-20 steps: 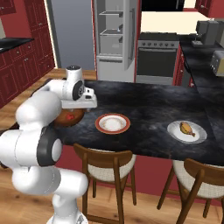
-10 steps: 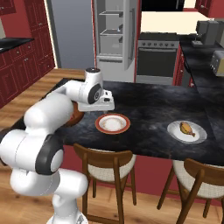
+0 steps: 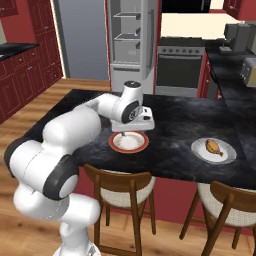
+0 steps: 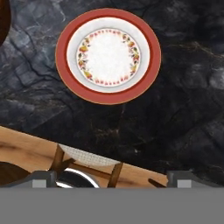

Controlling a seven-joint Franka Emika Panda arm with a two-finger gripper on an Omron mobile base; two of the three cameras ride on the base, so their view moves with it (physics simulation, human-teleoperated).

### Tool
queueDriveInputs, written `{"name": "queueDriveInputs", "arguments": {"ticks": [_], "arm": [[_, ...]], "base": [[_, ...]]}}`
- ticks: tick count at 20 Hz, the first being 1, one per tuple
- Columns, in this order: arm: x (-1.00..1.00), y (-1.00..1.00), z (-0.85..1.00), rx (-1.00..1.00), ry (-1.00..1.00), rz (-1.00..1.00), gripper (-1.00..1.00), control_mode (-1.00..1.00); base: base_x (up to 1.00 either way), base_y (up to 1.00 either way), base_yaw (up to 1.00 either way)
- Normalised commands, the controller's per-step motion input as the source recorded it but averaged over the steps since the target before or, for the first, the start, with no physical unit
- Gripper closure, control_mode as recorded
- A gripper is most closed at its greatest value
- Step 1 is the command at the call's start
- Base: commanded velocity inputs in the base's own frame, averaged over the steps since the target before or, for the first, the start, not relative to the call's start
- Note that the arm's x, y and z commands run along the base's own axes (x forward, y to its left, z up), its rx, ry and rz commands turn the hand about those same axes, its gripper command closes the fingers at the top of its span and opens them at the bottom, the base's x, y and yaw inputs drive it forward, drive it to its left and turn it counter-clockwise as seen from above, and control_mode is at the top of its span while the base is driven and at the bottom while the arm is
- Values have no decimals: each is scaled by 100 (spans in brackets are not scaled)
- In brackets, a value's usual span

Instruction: Pick the chicken drumstick and bell pepper from their plates and place them in the bowl. Then put the bowl in the fridge.

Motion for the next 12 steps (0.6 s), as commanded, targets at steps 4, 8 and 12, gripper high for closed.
{"name": "queueDriveInputs", "arguments": {"ticks": [4,8,12], "arm": [[0,-88,-1,0,3,0,-100,-100],[0,-89,-1,0,5,0,-100,-100],[3,-84,0,0,6,0,-100,-100]], "base": [[0,0,0],[0,0,0],[0,0,0]]}}
